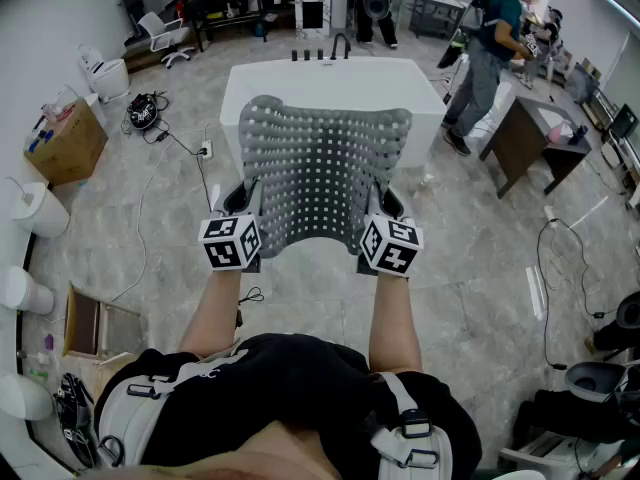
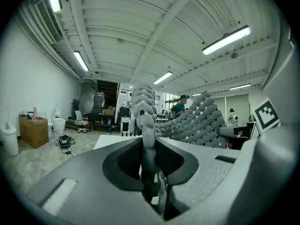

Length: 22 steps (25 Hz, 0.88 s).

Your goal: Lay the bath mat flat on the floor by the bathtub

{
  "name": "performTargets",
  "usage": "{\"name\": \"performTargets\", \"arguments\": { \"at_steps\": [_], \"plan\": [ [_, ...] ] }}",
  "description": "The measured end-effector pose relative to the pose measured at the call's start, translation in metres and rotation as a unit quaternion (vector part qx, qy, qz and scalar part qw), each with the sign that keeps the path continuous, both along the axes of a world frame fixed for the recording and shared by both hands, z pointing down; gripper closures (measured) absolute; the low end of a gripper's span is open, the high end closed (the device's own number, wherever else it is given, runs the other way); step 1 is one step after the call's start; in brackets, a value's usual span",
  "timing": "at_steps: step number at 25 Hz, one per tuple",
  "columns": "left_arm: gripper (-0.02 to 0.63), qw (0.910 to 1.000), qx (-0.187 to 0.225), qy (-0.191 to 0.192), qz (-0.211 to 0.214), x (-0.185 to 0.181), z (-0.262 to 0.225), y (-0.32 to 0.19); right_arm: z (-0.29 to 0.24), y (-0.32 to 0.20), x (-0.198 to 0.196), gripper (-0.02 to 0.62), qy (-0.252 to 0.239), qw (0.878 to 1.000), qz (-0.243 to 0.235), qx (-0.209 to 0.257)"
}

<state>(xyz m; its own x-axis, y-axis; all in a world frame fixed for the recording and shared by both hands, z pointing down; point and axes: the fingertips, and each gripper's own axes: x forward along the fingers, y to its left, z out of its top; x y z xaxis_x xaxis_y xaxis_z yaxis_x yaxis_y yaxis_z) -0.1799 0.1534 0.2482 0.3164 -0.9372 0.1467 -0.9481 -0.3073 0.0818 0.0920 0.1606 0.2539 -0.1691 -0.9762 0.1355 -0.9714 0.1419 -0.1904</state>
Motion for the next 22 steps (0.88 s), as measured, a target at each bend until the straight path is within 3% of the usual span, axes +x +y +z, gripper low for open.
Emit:
{"name": "performTargets", "arguments": {
  "at_steps": [8,14,22],
  "plan": [
    [0.532,1.0000,-0.001,-0.006,0.000,0.012,0.000,0.005,0.001,0.007,0.014,0.531,-0.022,1.000,0.003,0.009],
    [0.532,1.0000,-0.006,-0.007,-0.004,0.023,0.004,0.002,0.005,0.005,0.025,0.531,-0.012,1.000,-0.001,0.009],
    [0.532,0.9999,-0.005,-0.011,-0.007,0.062,0.013,-0.001,0.017,0.007,0.061,0.531,-0.009,1.000,-0.003,0.008]
  ]
}}
